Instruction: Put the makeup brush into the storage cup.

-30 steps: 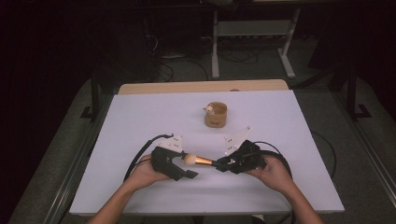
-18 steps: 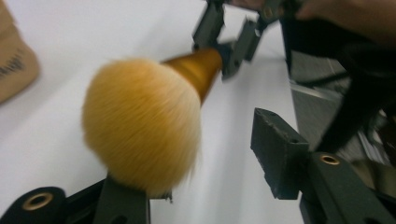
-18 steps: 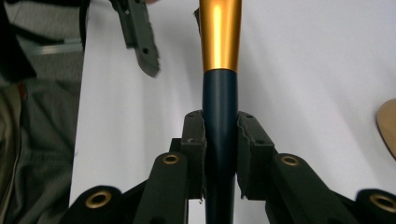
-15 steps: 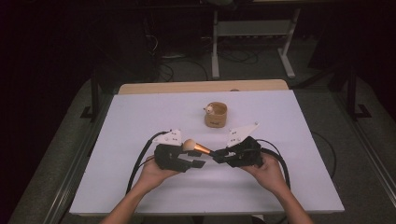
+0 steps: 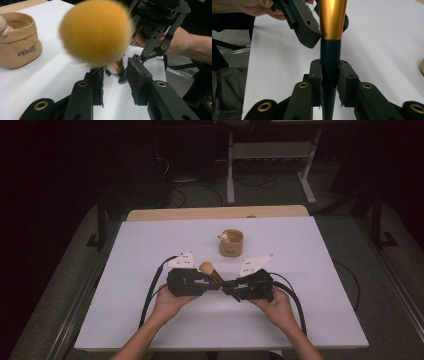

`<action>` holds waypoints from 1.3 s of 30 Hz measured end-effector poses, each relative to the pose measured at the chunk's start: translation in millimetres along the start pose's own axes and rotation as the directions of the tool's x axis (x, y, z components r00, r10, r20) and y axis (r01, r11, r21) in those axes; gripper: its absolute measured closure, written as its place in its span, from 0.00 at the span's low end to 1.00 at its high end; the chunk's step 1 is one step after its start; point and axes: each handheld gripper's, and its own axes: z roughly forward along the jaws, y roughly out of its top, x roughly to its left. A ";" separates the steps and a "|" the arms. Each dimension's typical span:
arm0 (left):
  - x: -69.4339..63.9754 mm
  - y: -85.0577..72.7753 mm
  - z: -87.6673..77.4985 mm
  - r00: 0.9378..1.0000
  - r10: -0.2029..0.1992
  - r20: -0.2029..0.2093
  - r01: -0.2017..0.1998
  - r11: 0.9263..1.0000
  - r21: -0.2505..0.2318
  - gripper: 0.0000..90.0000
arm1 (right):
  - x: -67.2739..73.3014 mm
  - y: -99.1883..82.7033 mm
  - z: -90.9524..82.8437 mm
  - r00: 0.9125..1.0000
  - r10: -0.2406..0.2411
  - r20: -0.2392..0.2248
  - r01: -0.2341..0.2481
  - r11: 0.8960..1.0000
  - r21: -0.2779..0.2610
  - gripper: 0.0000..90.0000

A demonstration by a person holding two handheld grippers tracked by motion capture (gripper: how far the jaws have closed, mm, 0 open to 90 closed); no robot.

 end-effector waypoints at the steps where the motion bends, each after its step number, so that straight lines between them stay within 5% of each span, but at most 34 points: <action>1: -0.1 1.0 -0.1 1.000 0.001 0.000 -0.001 1.000 0.005 0.77 | 0.0 0.1 0.4 1.000 -0.005 0.001 0.005 1.000 0.003 0.82; 14: 1.1 6.9 1.7 1.000 -0.012 0.028 0.011 1.000 0.021 0.80 | 1.9 3.0 5.8 0.999 -0.041 0.010 0.041 0.998 0.051 0.82; 28: -2.1 12.5 -1.3 0.999 0.014 0.031 -0.015 0.998 0.055 0.82 | 4.5 5.9 6.4 1.000 -0.003 -0.003 0.003 0.999 0.044 0.74; 39: -4.4 16.9 -1.4 0.999 0.045 0.021 -0.047 0.994 0.099 0.82 | 5.6 17.7 1.8 0.999 -0.032 -0.007 0.032 0.998 0.057 0.76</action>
